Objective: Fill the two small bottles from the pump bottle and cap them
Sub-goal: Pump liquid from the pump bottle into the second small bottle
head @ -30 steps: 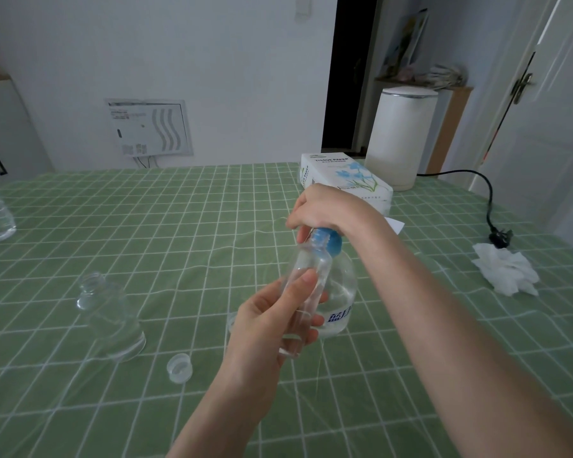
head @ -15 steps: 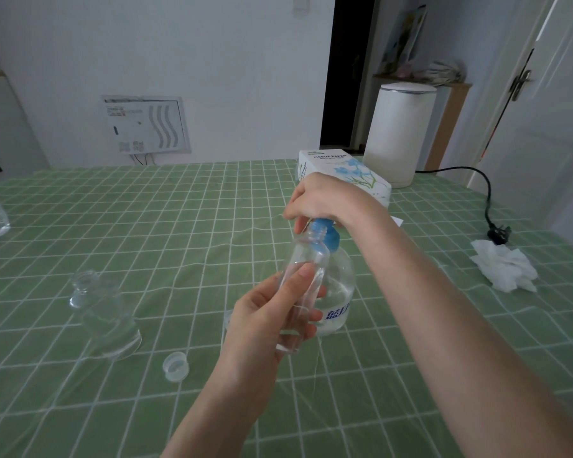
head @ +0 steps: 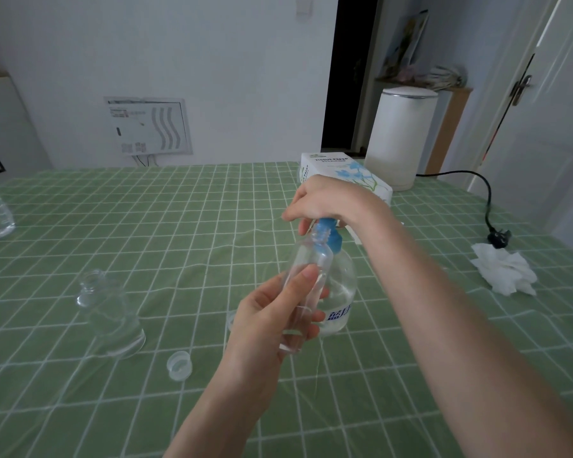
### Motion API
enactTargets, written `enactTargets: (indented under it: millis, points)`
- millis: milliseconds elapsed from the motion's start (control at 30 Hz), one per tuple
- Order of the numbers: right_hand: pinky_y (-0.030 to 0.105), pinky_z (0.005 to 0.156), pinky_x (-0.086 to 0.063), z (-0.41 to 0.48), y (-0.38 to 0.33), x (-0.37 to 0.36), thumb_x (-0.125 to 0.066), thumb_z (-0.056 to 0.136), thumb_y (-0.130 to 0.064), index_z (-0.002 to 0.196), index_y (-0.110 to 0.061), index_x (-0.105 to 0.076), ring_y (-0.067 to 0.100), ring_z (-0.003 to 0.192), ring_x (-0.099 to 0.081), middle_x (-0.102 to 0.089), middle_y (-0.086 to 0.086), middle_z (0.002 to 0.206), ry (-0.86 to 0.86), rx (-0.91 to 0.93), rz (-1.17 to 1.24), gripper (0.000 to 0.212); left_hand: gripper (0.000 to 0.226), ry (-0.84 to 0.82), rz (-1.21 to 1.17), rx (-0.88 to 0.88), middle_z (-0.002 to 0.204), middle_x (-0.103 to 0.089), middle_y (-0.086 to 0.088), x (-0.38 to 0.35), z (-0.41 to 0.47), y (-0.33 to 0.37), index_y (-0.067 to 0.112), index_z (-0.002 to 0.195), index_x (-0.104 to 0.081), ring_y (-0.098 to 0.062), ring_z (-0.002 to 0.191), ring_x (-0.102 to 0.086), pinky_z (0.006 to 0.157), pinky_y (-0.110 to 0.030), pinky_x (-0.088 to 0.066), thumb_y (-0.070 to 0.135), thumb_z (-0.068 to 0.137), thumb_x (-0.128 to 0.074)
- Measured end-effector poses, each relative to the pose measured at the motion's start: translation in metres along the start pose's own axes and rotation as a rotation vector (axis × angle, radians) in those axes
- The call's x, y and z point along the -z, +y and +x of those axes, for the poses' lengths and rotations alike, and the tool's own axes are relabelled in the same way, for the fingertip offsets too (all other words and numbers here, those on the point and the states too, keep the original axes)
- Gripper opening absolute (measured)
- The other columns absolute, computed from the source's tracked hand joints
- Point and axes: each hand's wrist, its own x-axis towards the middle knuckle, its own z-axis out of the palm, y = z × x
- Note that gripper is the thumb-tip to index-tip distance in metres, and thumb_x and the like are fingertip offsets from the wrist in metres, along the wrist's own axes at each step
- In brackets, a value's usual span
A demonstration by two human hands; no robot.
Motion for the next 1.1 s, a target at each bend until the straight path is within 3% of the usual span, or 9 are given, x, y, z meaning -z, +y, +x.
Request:
enactTargets:
  millis: [300, 433, 500, 633, 833, 933, 1100]
  points:
    - [0.026, 0.063, -0.042, 0.002, 0.0, -0.003, -0.062, 0.091, -0.03, 0.123, -0.013, -0.059, 0.024, 0.109, -0.064, -0.07, 0.005, 0.115, -0.011, -0.008, 0.029, 0.037, 0.033, -0.012, 0.008, -0.004, 0.077, -0.073, 0.0, 0.0, 0.002, -0.001, 0.024, 0.082, -0.078, -0.006, 0.054, -0.059, 0.061, -0.027, -0.04, 0.05, 0.063, -0.07]
    - [0.035, 0.084, -0.051, 0.004, 0.004, -0.008, -0.062, 0.091, -0.029, 0.125, -0.011, -0.057, 0.028, 0.107, -0.065, -0.068, 0.007, 0.117, -0.032, -0.015, 0.02, 0.039, 0.034, -0.007, 0.01, 0.013, 0.078, -0.073, 0.0, 0.001, 0.003, -0.002, 0.024, 0.083, -0.078, -0.006, 0.054, -0.059, 0.061, -0.028, -0.04, 0.05, 0.062, -0.072]
    - [0.036, 0.087, -0.051, 0.005, 0.005, -0.01, -0.062, 0.091, -0.028, 0.124, -0.01, -0.058, 0.029, 0.106, -0.066, -0.068, 0.009, 0.116, -0.04, -0.013, 0.027, 0.038, 0.03, -0.002, 0.008, 0.02, 0.078, -0.073, -0.001, 0.001, 0.002, -0.003, 0.022, 0.083, -0.078, -0.007, 0.054, -0.058, 0.062, -0.029, -0.039, 0.047, 0.068, -0.075]
    - [0.033, 0.082, -0.05, 0.004, 0.006, -0.01, -0.061, 0.091, -0.028, 0.123, -0.011, -0.058, 0.028, 0.103, -0.066, -0.069, 0.008, 0.115, -0.022, -0.009, 0.032, 0.037, 0.028, -0.003, -0.002, 0.016, 0.08, -0.074, -0.001, 0.0, 0.002, -0.002, 0.023, 0.083, -0.078, -0.007, 0.054, -0.059, 0.059, -0.026, -0.041, 0.046, 0.067, -0.077]
    - [0.025, 0.059, -0.038, 0.004, 0.002, -0.001, -0.059, 0.091, -0.028, 0.118, -0.011, -0.062, 0.019, 0.079, -0.056, -0.072, 0.007, 0.112, 0.028, 0.015, 0.022, 0.032, 0.032, -0.012, 0.013, -0.015, 0.073, -0.071, -0.003, 0.0, 0.003, 0.0, 0.025, 0.082, -0.078, -0.007, 0.053, -0.057, 0.061, -0.029, -0.036, 0.05, 0.064, -0.07]
    - [0.025, 0.059, -0.039, 0.004, 0.002, 0.0, -0.06, 0.091, -0.029, 0.118, -0.011, -0.061, 0.02, 0.083, -0.058, -0.072, 0.006, 0.113, 0.016, 0.005, 0.018, 0.032, 0.032, -0.024, 0.014, -0.014, 0.073, -0.072, -0.001, 0.0, 0.003, 0.0, 0.026, 0.081, -0.078, -0.006, 0.054, -0.058, 0.062, -0.029, -0.037, 0.051, 0.063, -0.07]
    - [0.026, 0.062, -0.042, 0.005, 0.002, -0.003, -0.06, 0.091, -0.029, 0.124, -0.014, -0.057, 0.023, 0.105, -0.065, -0.07, 0.005, 0.113, -0.002, -0.022, 0.025, 0.036, 0.032, -0.017, 0.017, -0.015, 0.075, -0.072, -0.003, 0.0, 0.004, -0.001, 0.025, 0.082, -0.078, -0.006, 0.053, -0.057, 0.062, -0.029, -0.037, 0.05, 0.064, -0.069]
